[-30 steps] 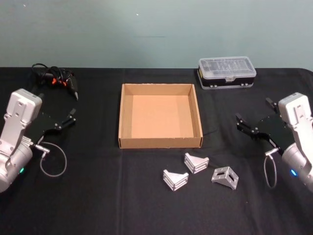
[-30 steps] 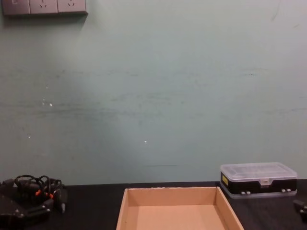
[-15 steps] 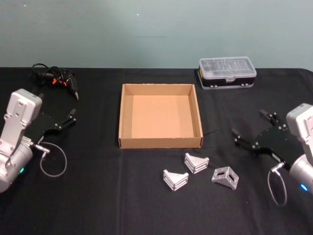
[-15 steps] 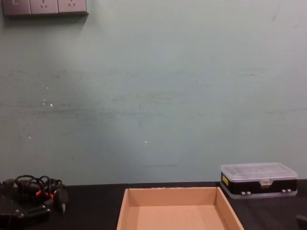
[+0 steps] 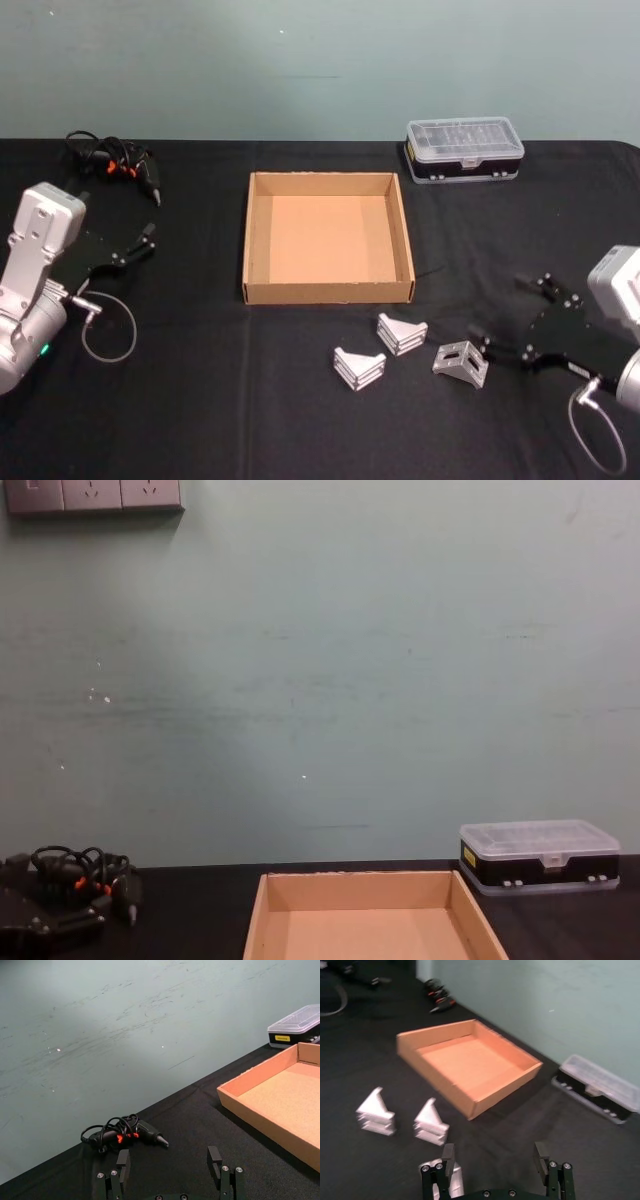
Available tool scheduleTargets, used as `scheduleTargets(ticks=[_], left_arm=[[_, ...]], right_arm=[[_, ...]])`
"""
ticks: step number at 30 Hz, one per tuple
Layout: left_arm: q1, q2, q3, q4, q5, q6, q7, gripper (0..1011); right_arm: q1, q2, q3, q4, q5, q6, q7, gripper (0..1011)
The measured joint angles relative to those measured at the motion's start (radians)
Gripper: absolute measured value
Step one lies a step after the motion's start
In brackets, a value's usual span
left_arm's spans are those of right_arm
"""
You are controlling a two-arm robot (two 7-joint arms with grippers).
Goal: Use one hand to pick up the angle iron from the table and place it into the box.
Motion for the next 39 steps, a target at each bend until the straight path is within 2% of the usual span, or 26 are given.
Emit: scheduleTargets(ticks=[4,10,17,26,34,39], left_arm=[[0.0,0.0,0.0,0.0,0.0,0.0,0.0,1011],[0.0,0.0,0.0,0.0,0.0,0.0,0.0,1011],[0.0,0.0,0.0,0.0,0.0,0.0,0.0,1011],[0.0,0.0,0.0,0.0,0.0,0.0,0.0,1011],[0.0,0.0,0.0,0.0,0.0,0.0,0.0,1011],[0.0,0.0,0.0,0.0,0.0,0.0,0.0,1011]], right_arm=[[-0.003,0.027,-0.011,-0.021,-0.015,0.028,0.055,1002],[0.006,0.034,-0.027,-0.031,-0.04,0.068,0.097,1002],[0.034,0.012,-0.04,-0.018,-0.058,0.128,0.129,1002],[0.089,-0.05,-0.055,0.024,-0.074,0.229,0.156,1002],[0.109,-0.086,-0.058,0.045,-0.081,0.277,0.176,1002],[0.108,-0.084,-0.057,0.045,-0.081,0.276,0.177,1002]])
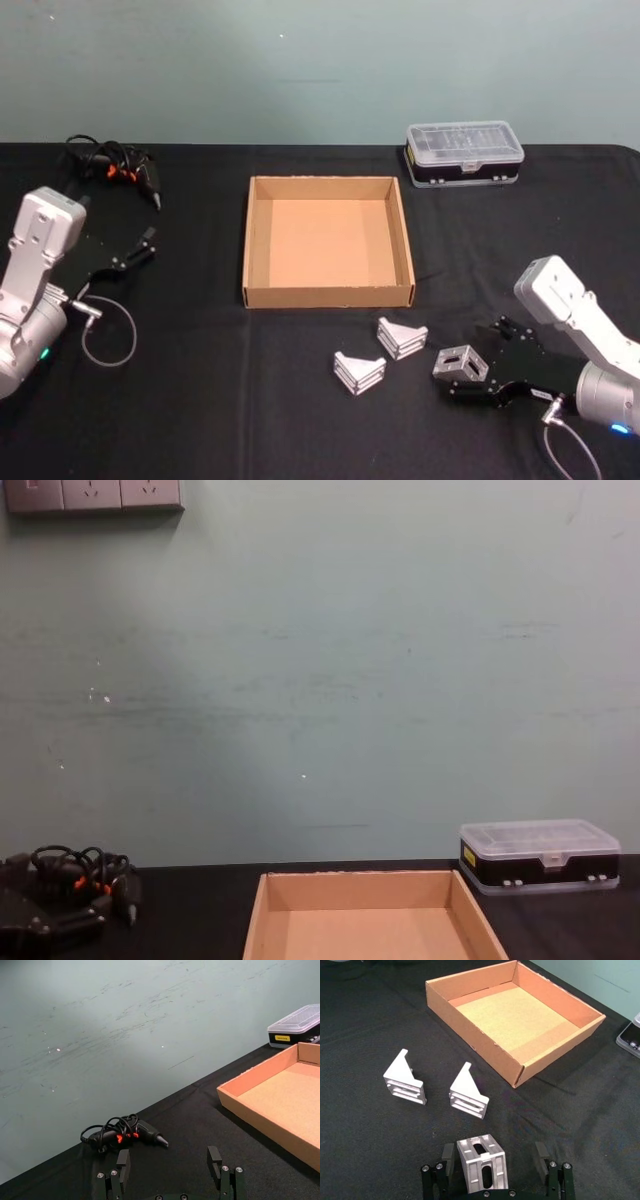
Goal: Use one hand to pick up the angle iron from the table and place it into the box.
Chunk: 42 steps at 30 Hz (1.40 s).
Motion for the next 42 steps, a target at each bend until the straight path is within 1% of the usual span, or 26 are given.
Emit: scheduleTargets(ticks=[5,10,13,15,17,19,20,24,35,36,38,39,42], left_arm=[[0.0,0.0,0.0,0.0,0.0,0.0,0.0,1011],[0.0,0.0,0.0,0.0,0.0,0.0,0.0,1011],[0.0,0.0,0.0,0.0,0.0,0.0,0.0,1011],[0.0,0.0,0.0,0.0,0.0,0.0,0.0,1011],[0.0,0.0,0.0,0.0,0.0,0.0,0.0,1011],[0.0,0.0,0.0,0.0,0.0,0.0,0.0,1011],[0.0,0.0,0.0,0.0,0.0,0.0,0.0,1011],[0.0,0.0,0.0,0.0,0.0,0.0,0.0,1011],[0.0,0.0,0.0,0.0,0.0,0.0,0.0,1011],[0.0,0.0,0.0,0.0,0.0,0.0,0.0,1011],[0.0,0.0,0.0,0.0,0.0,0.0,0.0,1011],[0.0,0.0,0.0,0.0,0.0,0.0,0.0,1011],[0.0,0.0,0.0,0.0,0.0,0.0,0.0,1011]], right_arm=[[-0.001,0.002,0.0,-0.001,0.0,-0.003,0.0,995],[-0.002,0.003,0.001,-0.002,0.0,-0.005,-0.001,906],[-0.002,0.004,0.001,-0.003,0.0,-0.007,-0.001,802],[-0.002,0.005,0.001,-0.003,0.0,-0.007,-0.001,765],[-0.003,0.005,0.001,-0.003,0.0,-0.007,-0.002,692],[-0.003,0.005,0.001,-0.004,0.0,-0.008,-0.002,650],[-0.003,0.005,0.001,-0.004,0.0,-0.008,-0.002,592],[-0.003,0.005,0.001,-0.004,0.001,-0.009,-0.002,490],[-0.007,0.005,0.004,-0.006,0.001,-0.014,-0.004,484],[-0.012,0.004,0.01,-0.009,0.001,-0.018,-0.005,484],[-0.029,-0.002,0.036,-0.025,0.005,-0.039,-0.014,484],[-0.029,-0.002,0.036,-0.025,0.005,-0.039,-0.014,484],[-0.044,-0.01,0.067,-0.047,0.019,-0.056,-0.02,484]])
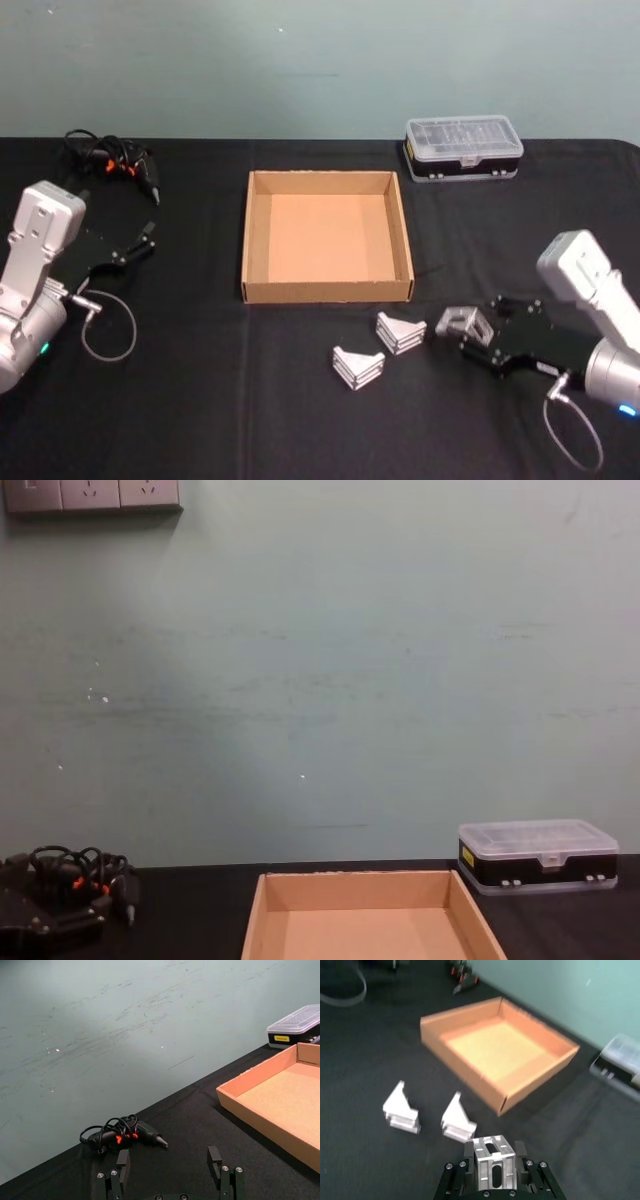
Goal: Use one hand to pick up the angle iron from the table and place it into the box.
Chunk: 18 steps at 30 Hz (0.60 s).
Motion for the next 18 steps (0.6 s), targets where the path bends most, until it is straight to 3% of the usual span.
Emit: scheduleTargets(ticks=[3,8,11,18], left_arm=[[0.0,0.0,0.0,0.0,0.0,0.0,0.0,1011],[0.0,0.0,0.0,0.0,0.0,0.0,0.0,1011],[0.0,0.0,0.0,0.0,0.0,0.0,0.0,1011],[0.0,0.0,0.0,0.0,0.0,0.0,0.0,1011]], right_arm=[[-0.006,-0.006,0.039,-0.037,0.014,-0.019,0.001,484],[0.027,-0.029,0.059,-0.057,0.014,-0.02,0.002,484],[0.058,-0.051,0.056,-0.051,0.007,-0.016,0.001,484],[0.169,-0.132,0.002,0.018,-0.046,0.004,-0.003,484]])
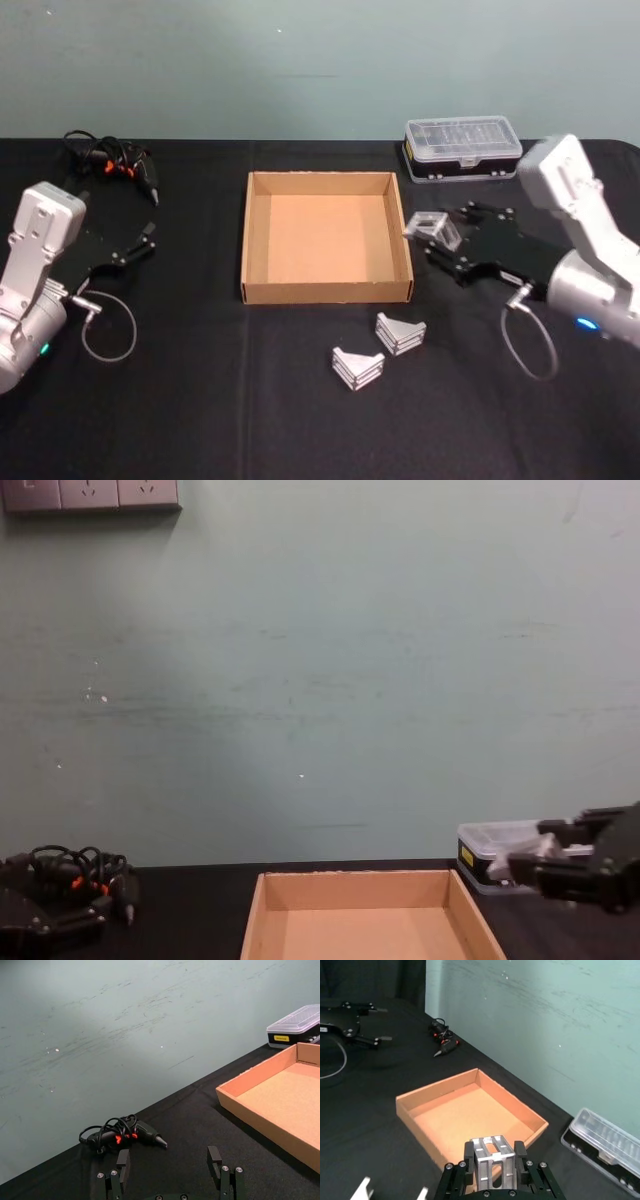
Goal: Use one hand to pick up the angle iron from the table and place it into the box.
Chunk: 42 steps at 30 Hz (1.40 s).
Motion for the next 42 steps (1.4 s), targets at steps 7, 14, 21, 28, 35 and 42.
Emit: scheduleTargets(ticks=[7,14,21,28,35,42], left_arm=[[0.0,0.0,0.0,0.0,0.0,0.0,0.0,1011],[0.0,0.0,0.0,0.0,0.0,0.0,0.0,1011],[0.0,0.0,0.0,0.0,0.0,0.0,0.0,1011],[0.0,0.0,0.0,0.0,0.0,0.0,0.0,1011],[0.0,0.0,0.0,0.0,0.0,0.0,0.0,1011],[0.0,0.0,0.0,0.0,0.0,0.0,0.0,1011]], right_arm=[[0.102,-0.08,-0.055,0.088,-0.043,0.043,0.0,484],[0.224,-0.171,-0.108,0.23,-0.097,0.114,-0.008,484],[0.3,-0.233,-0.128,0.348,-0.133,0.126,-0.008,484],[0.322,-0.266,-0.132,0.39,-0.144,0.108,0.0,484],[0.345,-0.297,-0.139,0.436,-0.155,0.12,0.006,484],[0.376,-0.325,-0.142,0.492,-0.164,0.131,0.01,484]])
